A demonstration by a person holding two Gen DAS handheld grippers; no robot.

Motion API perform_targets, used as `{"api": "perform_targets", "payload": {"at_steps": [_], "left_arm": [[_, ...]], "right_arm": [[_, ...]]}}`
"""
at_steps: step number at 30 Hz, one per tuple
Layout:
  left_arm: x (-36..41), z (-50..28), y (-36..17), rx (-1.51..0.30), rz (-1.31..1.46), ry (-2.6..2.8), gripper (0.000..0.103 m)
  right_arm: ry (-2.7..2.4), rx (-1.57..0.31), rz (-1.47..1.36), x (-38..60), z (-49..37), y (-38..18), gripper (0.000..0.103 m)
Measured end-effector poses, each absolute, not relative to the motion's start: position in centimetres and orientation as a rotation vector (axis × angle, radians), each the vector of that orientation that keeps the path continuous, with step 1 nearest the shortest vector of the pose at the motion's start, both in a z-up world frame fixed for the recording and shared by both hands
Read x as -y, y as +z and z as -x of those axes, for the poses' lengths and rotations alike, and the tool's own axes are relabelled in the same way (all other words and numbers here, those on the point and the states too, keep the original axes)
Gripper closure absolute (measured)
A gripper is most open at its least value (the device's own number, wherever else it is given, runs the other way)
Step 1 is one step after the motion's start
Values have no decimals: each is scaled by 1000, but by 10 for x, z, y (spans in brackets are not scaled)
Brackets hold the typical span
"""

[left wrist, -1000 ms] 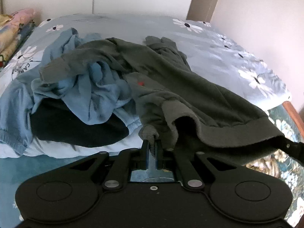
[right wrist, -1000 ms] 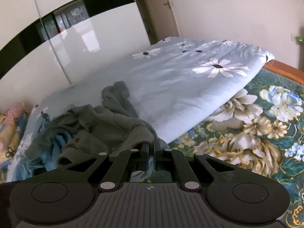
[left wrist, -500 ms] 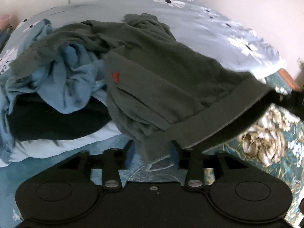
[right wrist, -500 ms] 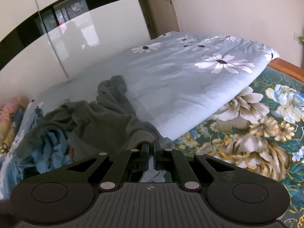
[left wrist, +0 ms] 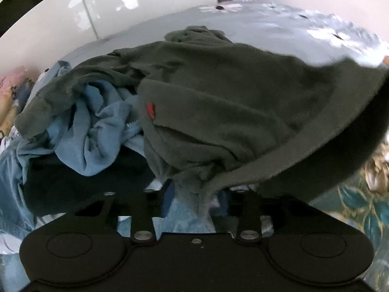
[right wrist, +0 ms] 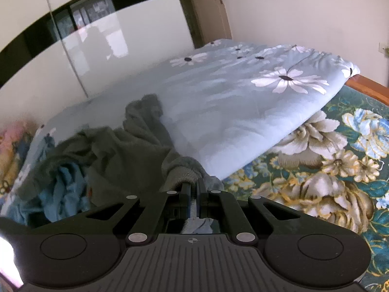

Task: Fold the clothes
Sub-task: 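Pull the grey sweatshirt off the pile with both grippers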

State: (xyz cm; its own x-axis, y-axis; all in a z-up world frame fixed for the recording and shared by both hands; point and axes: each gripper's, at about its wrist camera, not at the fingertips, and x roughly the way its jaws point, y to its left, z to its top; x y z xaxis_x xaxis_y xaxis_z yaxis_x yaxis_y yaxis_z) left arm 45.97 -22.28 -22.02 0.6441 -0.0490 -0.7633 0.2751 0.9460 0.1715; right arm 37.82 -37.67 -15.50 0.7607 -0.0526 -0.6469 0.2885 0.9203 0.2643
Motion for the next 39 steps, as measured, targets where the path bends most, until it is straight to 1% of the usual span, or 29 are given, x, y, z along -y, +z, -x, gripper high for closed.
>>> {"api": "perform_targets", "payload": {"at_steps": [1, 2, 3, 4, 7, 11, 12, 13, 15, 16, 17, 21, 22, 23, 26, 30, 39], "left_arm": [[222, -462, -220, -851, -279, -187, 80], [220, -464, -219, -841, -279, -186, 91], [220, -464, -217, -831, -276, -191, 96], [219, -464, -215, -818, -279, -190, 97], [214, -463, -206, -797, -251, -179, 99], [205, -467, -192, -785, -207, -175, 99], [203, -468, -189, -782, -199, -176, 99], [201, -469, -185, -776, -190, -175, 99], [198, -469, -179, -767, -174, -173, 99], [196, -469, -175, -765, -160, -171, 99], [195, -469, -172, -764, -146, -169, 99], [191, -471, -161, -746, -131, -165, 98], [190, -470, -159, -744, -131, -163, 98], [189, -469, -157, -741, -130, -162, 98], [188, -463, -153, -730, -126, -144, 98], [184, -454, -139, -716, -82, -106, 98], [191, -411, -85, -666, -53, -106, 98]], "right_arm": [[-191, -696, -358, 377, -379, -158, 100], [-193, -707, -354, 377, -380, -162, 99], [-195, -718, -353, 377, -382, -165, 99], [-196, -728, -351, 377, -383, -169, 98], [-205, -754, -324, 375, -388, -182, 98], [-223, -802, -300, 370, -396, -204, 93], [-228, -812, -295, 369, -398, -209, 90], [-233, -820, -290, 367, -399, -213, 85], [-235, -831, -287, 363, -402, -221, 82], [-232, -843, -278, 361, -404, -226, 78], [-235, -857, -262, 358, -406, -231, 76], [-253, -864, -199, 348, -409, -245, 76], [-256, -859, -186, 347, -410, -245, 78], [-257, -851, -185, 348, -411, -243, 85], [-271, -809, -169, 349, -412, -229, 91], [-301, -693, -130, 347, -403, -193, 92], [-309, -462, -127, 357, -359, -102, 94]]}}
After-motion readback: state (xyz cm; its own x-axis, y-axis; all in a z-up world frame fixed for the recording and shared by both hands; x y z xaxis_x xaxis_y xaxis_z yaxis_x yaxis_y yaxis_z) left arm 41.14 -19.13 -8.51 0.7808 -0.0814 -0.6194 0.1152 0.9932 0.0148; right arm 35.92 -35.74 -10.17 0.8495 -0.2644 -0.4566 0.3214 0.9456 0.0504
